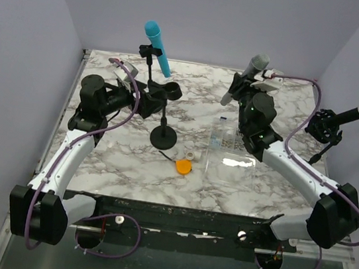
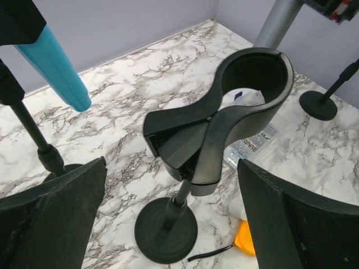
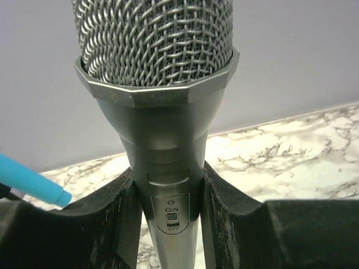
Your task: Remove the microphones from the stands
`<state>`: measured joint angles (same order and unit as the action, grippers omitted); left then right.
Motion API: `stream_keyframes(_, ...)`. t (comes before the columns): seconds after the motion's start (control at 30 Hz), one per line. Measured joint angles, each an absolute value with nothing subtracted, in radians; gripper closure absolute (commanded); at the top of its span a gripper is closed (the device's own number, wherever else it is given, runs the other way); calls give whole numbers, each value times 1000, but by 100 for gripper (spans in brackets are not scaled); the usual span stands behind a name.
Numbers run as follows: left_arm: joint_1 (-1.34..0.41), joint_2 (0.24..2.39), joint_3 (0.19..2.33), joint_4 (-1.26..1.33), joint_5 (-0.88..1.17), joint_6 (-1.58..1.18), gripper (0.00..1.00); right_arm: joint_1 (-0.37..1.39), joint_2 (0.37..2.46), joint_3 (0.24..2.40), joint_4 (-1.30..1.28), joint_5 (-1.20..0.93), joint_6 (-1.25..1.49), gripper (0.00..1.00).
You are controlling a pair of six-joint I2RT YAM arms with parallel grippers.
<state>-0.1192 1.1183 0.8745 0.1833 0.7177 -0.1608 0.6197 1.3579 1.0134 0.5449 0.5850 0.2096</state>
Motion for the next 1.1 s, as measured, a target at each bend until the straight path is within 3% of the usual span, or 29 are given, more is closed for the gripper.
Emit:
stream_keyframes(0.33,-119,970,868,199,626,-179,2,573,1685,1312,258,526,523,99)
stream_keyframes(0.57,-120,776,863,227,362,-242,2,535,1871,1477,155,517,865,99)
stream_keyframes(0.77,-120,866,1105,169,88,-259,3,509,2086,1666,105,522,1194,99)
stream_keyframes(1.1,-120,880,1003,184,43,-225,5,463,2410,1922,-28,496,1539,96)
